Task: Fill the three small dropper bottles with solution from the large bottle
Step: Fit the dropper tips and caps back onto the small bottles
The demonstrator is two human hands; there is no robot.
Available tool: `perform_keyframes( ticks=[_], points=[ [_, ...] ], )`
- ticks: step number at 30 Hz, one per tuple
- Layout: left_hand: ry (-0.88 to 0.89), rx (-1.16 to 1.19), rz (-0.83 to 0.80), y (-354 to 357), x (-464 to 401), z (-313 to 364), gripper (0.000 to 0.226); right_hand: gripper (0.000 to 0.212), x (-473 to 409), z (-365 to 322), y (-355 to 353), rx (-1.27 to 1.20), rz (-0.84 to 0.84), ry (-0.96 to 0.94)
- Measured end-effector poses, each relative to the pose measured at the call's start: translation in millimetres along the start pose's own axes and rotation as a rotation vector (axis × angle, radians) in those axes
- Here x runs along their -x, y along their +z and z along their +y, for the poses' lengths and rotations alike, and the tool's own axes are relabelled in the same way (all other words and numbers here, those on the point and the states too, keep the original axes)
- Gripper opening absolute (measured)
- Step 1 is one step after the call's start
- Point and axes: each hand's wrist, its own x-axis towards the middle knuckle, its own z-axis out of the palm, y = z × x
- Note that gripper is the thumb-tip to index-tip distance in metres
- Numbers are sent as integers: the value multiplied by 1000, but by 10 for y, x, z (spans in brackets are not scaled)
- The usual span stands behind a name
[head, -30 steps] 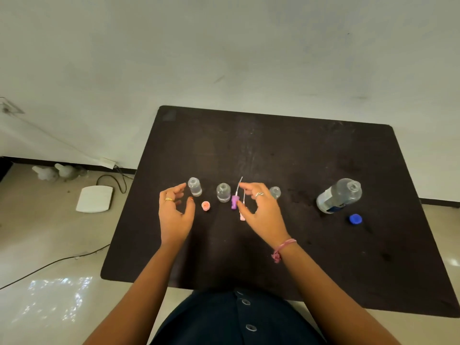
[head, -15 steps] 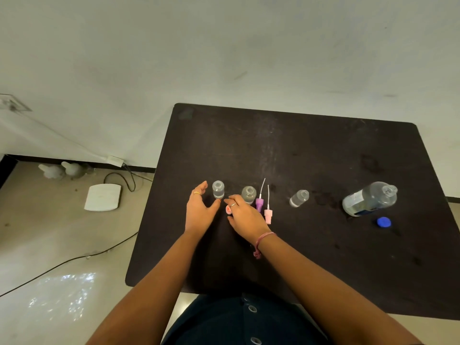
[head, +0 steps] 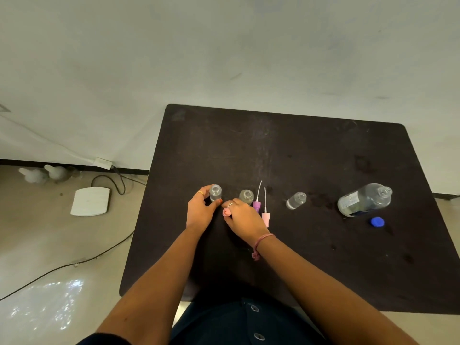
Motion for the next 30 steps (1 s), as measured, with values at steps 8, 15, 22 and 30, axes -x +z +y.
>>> perform_keyframes(
  ticks=[8, 15, 22, 30],
  points=[
    [48, 109, 60, -55, 53, 132, 46, 26, 215, -52, -524, -190, 312, -8],
    [182, 235, 198, -194, 233, 660, 43, 30, 247, 34, -1236, -443, 510, -99],
    [347, 327, 287, -278, 455, 1325, 41, 37, 266, -11, -1987, -597, 462, -140],
    [457, 428, 300, -389, 643, 1995, 40, 26, 295, -158, -2849, -805, 415, -273]
  ],
)
